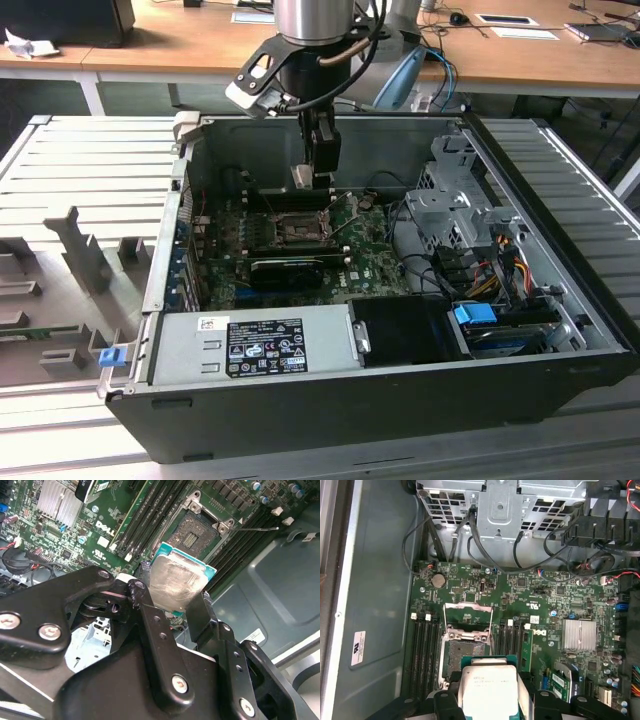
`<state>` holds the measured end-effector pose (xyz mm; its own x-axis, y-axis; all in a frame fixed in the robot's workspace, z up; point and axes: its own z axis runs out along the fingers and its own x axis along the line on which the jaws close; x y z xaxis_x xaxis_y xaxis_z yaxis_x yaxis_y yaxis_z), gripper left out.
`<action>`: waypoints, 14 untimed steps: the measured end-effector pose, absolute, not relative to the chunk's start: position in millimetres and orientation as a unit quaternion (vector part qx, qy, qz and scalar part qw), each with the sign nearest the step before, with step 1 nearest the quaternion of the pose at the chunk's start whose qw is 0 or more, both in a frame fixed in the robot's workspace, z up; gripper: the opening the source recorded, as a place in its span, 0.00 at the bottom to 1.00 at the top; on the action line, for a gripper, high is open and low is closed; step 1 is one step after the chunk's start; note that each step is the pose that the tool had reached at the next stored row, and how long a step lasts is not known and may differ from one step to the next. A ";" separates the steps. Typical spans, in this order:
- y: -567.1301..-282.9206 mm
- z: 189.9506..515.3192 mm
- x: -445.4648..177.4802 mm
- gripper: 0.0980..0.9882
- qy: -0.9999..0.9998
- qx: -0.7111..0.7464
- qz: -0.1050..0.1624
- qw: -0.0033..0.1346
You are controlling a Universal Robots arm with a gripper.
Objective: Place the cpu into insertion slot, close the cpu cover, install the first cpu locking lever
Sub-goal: 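Place the cpu into insertion slot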
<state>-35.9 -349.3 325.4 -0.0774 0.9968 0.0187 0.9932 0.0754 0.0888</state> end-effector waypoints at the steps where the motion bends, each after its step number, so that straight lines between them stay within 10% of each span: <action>1: -349.3 325.1 -35.8 0.48 0.733 0.679 0.039 0.023; 14: -347.1 316.4 -35.9 0.48 0.732 0.679 0.039 0.023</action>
